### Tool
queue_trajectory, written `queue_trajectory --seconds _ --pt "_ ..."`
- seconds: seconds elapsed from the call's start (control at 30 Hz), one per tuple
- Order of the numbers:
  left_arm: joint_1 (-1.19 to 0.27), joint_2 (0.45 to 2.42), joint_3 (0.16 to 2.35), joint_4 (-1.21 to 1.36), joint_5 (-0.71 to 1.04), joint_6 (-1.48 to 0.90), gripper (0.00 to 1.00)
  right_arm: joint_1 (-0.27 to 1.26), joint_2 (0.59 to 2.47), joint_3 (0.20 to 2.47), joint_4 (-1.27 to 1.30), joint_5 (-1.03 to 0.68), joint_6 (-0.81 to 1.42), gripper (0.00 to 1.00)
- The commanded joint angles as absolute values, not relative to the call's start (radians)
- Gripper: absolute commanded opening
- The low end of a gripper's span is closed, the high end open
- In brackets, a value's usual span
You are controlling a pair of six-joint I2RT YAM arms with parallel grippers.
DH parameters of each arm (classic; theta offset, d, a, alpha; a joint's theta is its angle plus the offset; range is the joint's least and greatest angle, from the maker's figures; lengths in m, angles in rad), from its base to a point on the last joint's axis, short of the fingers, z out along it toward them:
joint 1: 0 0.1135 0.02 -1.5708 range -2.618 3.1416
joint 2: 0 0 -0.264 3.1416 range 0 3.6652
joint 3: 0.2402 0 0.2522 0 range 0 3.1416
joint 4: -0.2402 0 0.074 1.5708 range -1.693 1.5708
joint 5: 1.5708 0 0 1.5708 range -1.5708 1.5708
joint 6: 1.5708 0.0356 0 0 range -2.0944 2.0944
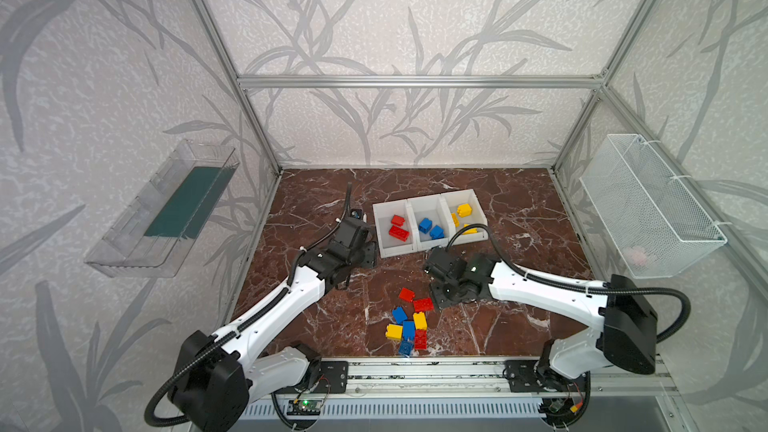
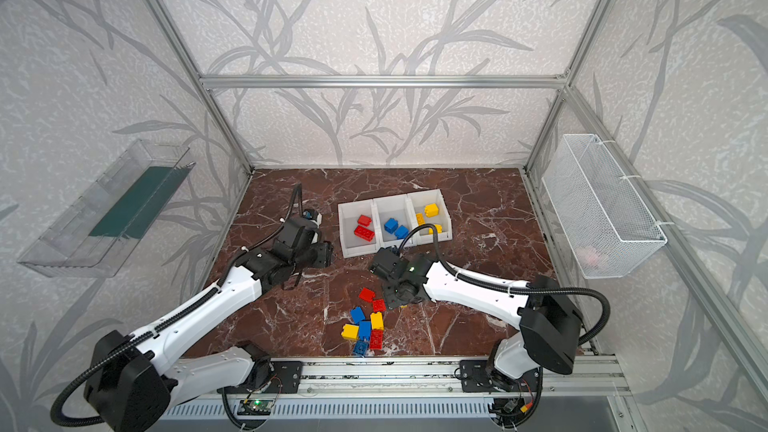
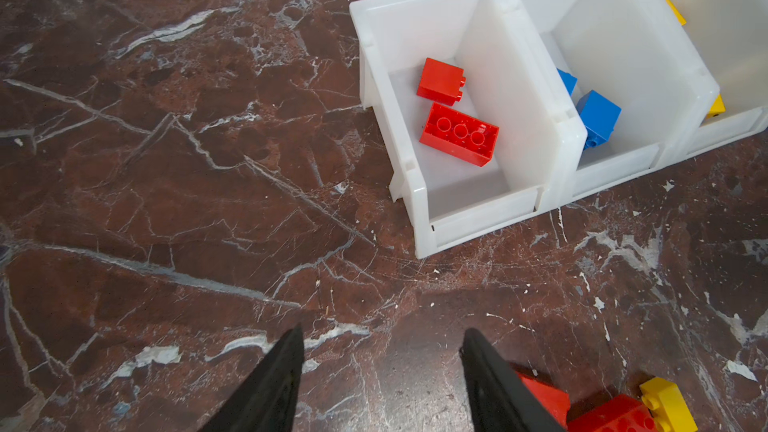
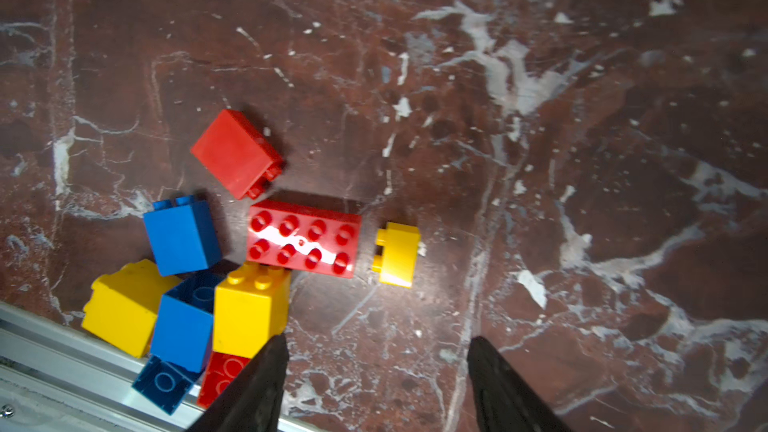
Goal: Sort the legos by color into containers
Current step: 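Withdraw the left gripper from the bin while the right gripper reaches toward the pile, then lower the right gripper onto a red 2x4 brick and grasp it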
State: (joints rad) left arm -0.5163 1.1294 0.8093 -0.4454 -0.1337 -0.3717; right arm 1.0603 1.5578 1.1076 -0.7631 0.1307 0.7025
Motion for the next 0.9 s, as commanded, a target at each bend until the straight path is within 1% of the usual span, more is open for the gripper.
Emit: queue_trajectory --seconds 0.0,0.13,0.27,0.63,0.87 --pt "-0.514 1.089 0.776 -0.425 -0.160 -0.409 0.64 1.104 1.633 1.171 -0.761 0.152 0.744 0.71" --pt "-0.512 1.056 0.738 -0.409 -0.137 -0.426 0.64 1.134 1.736 1.236 -0.761 0.143 0.758 0.72" --pt "-0.514 1.037 0.714 -0.410 -0.126 -0.426 0.64 1.141 1.793 1.273 -0.771 0.146 0.783 0.73" --pt "-0.513 1.022 0.677 -0.383 -0.106 -0.424 0.65 1.143 1.833 1.281 -0.820 0.201 0.845 0.77" --pt "-0.513 1.027 0.666 -0.369 -0.100 -0.423 0.65 1.138 1.867 1.282 -0.799 0.195 0.858 0.78"
